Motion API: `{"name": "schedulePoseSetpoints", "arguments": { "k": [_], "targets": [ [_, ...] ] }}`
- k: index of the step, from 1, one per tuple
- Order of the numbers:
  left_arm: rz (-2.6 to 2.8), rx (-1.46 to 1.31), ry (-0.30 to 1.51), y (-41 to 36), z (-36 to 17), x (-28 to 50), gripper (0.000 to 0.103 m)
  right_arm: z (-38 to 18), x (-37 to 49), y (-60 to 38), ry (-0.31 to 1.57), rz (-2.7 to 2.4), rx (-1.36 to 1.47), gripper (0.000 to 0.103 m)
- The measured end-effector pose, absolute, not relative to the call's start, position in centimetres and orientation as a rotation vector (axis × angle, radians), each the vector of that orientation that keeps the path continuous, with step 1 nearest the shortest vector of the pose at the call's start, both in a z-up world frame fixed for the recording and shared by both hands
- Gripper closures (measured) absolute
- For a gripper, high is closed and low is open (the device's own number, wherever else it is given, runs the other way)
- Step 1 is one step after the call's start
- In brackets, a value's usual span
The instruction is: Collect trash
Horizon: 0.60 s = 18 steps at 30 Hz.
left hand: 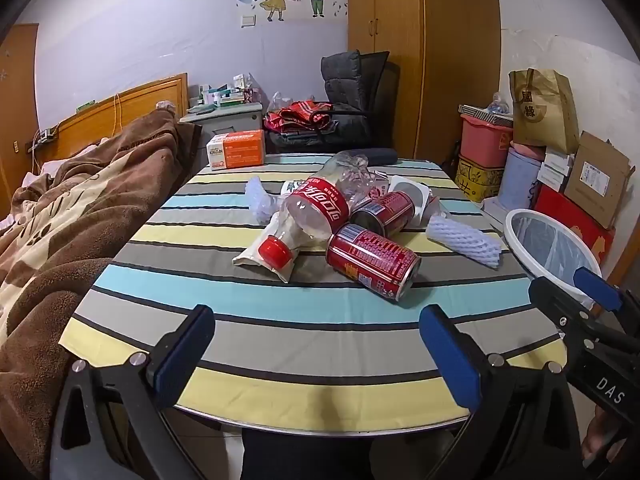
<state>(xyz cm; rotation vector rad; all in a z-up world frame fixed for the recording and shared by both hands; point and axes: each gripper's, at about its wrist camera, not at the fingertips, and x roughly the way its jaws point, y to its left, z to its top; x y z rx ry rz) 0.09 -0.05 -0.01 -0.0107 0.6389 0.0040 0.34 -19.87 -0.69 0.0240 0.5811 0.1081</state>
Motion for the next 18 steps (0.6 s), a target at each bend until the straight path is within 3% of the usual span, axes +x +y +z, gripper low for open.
{"name": "schedulePoseSetpoints", "arguments": {
  "k": [18],
  "targets": [
    [-0.001, -0.017, 0.634, -0.01, 0.11, 0.12, 0.0, -0.43, 0.3, -19.98, 0.571, 0.071, 0.025, 0.02]
  ]
}}
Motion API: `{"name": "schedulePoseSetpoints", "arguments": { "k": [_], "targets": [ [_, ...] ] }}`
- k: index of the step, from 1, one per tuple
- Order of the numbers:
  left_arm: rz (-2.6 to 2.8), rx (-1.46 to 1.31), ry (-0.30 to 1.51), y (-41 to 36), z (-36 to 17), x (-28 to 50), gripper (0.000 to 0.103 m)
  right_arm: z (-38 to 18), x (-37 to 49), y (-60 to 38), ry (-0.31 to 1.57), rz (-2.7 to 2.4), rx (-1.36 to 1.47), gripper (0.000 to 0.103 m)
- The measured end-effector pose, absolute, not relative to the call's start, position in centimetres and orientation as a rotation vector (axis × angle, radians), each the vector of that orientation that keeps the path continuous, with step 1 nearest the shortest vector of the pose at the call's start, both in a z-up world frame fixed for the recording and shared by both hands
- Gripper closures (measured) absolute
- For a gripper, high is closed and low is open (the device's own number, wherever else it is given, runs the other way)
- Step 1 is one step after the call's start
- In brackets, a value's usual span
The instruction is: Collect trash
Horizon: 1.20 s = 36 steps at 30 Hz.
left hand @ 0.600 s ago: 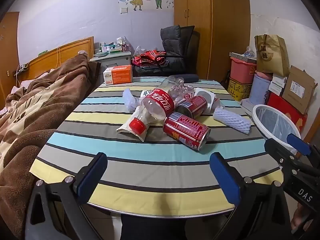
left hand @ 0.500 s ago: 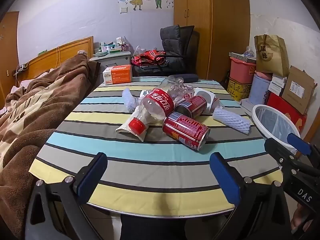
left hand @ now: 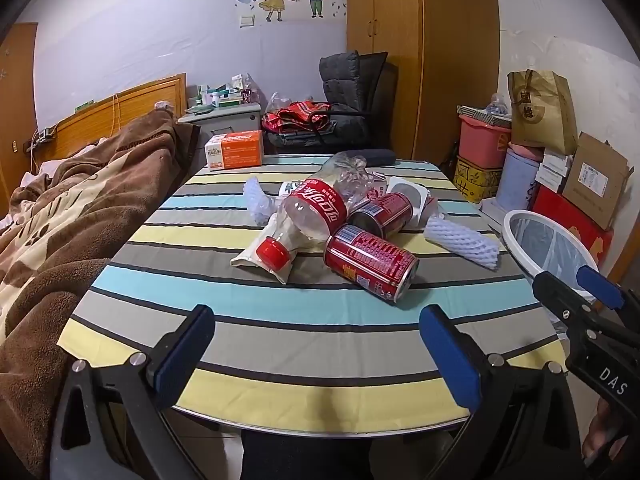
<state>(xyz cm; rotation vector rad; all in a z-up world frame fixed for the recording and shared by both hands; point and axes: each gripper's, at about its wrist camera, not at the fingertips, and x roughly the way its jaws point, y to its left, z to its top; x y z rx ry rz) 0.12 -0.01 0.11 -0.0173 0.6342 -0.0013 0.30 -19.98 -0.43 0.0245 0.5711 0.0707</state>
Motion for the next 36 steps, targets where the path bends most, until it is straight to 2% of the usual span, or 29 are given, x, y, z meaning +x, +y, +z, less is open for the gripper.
{"name": "schedulePoseSetpoints", "arguments": {
  "k": [36],
  "targets": [
    [0.005, -0.031, 0.625, 0.5, 0.39, 0.0, 0.0, -0.42, 0.15, -19.68, 0.567, 0.071, 0.01, 0.02]
  ]
}}
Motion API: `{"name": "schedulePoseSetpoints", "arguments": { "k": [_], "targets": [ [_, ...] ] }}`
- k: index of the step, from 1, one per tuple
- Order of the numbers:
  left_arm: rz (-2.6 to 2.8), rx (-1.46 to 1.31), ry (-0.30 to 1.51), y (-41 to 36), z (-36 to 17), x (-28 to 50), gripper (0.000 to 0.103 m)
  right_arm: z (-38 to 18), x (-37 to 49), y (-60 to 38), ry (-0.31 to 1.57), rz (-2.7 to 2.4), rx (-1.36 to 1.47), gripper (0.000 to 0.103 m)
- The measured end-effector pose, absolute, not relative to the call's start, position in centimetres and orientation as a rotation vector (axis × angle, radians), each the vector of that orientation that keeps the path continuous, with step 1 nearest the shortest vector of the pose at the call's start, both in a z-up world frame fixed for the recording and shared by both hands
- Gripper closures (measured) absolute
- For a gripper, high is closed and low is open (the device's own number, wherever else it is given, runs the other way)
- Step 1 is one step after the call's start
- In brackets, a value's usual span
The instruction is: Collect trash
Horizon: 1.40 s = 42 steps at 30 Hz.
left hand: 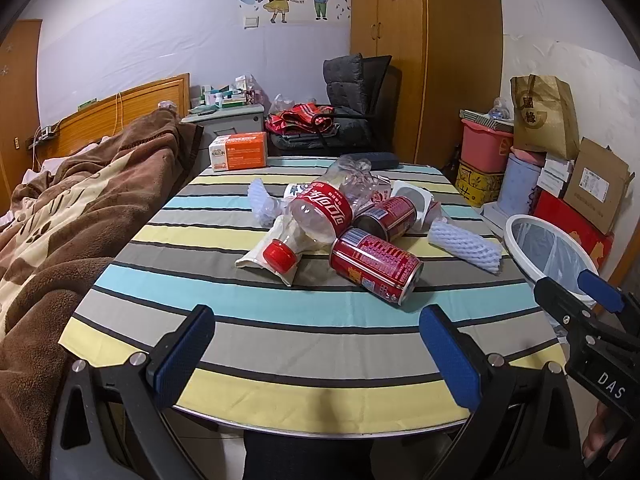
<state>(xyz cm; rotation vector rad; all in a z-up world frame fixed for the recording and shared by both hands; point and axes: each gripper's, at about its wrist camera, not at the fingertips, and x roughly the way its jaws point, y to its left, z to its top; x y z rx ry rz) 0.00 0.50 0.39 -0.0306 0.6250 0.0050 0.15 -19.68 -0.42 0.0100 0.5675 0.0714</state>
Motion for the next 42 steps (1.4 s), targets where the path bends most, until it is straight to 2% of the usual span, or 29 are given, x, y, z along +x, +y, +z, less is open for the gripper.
{"name": "schedulePoseSetpoints", "arguments": {
  "k": [42],
  "targets": [
    [-0.054, -0.064, 0.639, 1.6, 0.0, 2.6, 0.0, -0.7, 2.1, -20.0, 0.589, 0.076, -0.011, 0.02]
  ]
}}
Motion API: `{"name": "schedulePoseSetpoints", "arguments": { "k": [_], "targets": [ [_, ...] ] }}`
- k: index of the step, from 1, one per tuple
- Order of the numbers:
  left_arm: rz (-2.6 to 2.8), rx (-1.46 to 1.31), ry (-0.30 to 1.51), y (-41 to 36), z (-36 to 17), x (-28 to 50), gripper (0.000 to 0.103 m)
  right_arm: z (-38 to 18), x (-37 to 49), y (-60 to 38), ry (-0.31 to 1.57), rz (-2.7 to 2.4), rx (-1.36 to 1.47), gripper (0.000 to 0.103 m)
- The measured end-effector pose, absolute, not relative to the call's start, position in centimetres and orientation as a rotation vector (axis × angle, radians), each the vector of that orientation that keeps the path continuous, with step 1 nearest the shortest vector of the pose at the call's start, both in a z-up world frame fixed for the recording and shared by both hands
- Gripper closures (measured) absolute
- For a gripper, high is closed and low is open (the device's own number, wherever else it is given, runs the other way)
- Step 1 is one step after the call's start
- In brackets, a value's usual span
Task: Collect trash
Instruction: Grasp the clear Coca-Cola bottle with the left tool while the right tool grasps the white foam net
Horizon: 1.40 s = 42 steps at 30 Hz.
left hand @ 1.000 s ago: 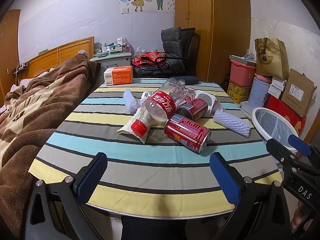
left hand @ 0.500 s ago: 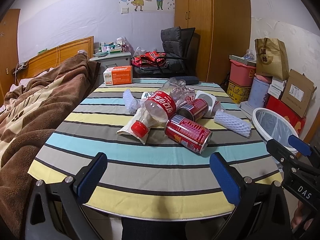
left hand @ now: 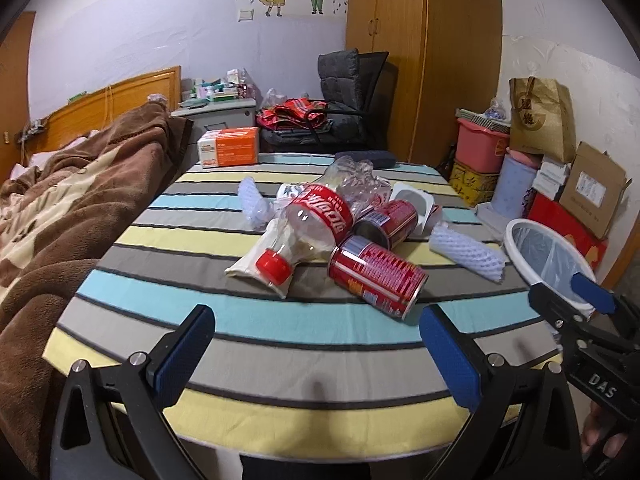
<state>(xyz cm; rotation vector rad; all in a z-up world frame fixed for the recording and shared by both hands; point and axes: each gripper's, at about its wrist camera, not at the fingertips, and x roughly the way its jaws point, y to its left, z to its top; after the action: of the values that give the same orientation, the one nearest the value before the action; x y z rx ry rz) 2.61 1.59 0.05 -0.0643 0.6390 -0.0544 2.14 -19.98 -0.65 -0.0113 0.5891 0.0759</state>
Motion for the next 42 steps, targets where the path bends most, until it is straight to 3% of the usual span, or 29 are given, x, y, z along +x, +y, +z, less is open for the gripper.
{"name": "schedulePoseSetpoints", "arguments": {
  "k": [16, 25, 27, 31, 34, 42],
  "targets": [
    [-0.181, -0.02, 0.728, 2.5, 0.1, 12.7, 0.002, -3.3, 12.5, -21.9, 0.758, 0.15, -0.123, 0.02],
    [-0.226, 0.026, 0.785, 1.7, -0.6, 16.0, 0.011, -4.3, 14.3, -21.7, 0.843, 0.214, -0.141, 0.02],
    [-0.234, 0.037, 0.803, 1.4, -0.8, 16.7, 0.014, -4.4, 14.3, -21.6, 0.849, 0.227, -0.148, 0.024],
    [-0.239, 0.046, 0.833, 1.0, -1.3, 17.5, 0.025, -4.6, 14.6, -21.9, 0.872, 0.242, -0.136, 0.045],
    [-0.247, 0.047, 0.845, 0.8, -1.6, 17.7, 0.027, -4.6, 14.6, -22.1, 0.874, 0.261, -0.123, 0.048],
    [-0.247, -0.002, 0.847, 1.3, -1.5, 17.8, 0.029, -4.3, 14.8, -22.2, 0.863, 0.298, -0.086, 0.07]
  ]
}}
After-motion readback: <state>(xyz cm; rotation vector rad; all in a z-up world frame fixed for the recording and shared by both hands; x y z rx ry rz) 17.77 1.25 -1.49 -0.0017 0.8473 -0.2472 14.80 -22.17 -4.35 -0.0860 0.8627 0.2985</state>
